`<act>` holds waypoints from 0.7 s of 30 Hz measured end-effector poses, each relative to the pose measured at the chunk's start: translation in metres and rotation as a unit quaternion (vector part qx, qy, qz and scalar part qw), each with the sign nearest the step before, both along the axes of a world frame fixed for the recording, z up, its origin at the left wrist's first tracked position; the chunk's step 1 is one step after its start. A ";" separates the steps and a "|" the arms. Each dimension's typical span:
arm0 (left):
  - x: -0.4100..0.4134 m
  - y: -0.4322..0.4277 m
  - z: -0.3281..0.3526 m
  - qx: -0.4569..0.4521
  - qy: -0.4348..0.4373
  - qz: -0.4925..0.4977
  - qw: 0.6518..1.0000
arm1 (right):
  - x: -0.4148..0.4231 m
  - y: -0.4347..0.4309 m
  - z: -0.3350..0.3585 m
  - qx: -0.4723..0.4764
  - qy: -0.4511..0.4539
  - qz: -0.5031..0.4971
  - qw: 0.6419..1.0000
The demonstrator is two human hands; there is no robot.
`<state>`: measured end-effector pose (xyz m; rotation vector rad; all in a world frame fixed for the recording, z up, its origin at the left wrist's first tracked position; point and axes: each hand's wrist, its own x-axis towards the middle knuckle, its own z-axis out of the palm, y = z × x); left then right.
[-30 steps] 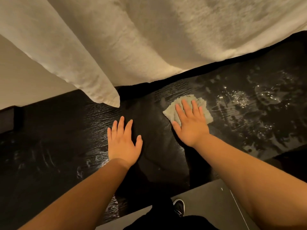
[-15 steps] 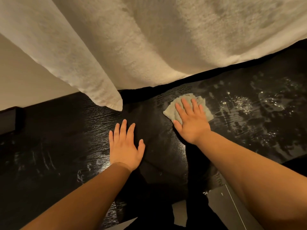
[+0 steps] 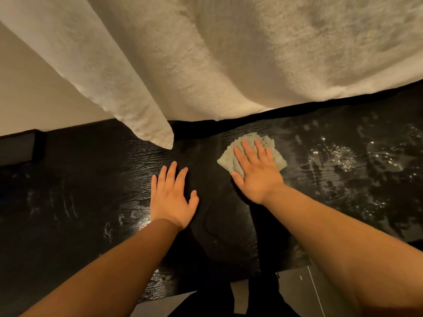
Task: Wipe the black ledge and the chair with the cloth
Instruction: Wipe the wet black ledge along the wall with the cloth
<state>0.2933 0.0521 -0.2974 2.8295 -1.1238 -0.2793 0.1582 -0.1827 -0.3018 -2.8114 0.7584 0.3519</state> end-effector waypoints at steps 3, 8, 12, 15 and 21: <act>0.000 -0.007 0.002 -0.005 -0.005 0.010 1.000 | -0.002 0.033 0.005 0.016 0.016 0.006 1.000; 0.008 -0.033 0.004 -0.042 0.007 0.016 0.999 | -0.020 0.032 0.006 0.021 0.026 0.156 0.987; 0.010 -0.040 -0.001 -0.022 0.016 0.011 1.000 | 0.004 -0.011 0.006 -0.012 0.043 0.121 0.992; 0.011 -0.040 -0.002 -0.019 0.016 0.009 1.000 | 0.024 -0.013 0.009 -0.009 0.055 0.031 0.998; 0.012 -0.039 -0.002 -0.026 0.024 0.010 0.999 | -0.010 0.027 0.007 0.023 0.017 0.183 0.983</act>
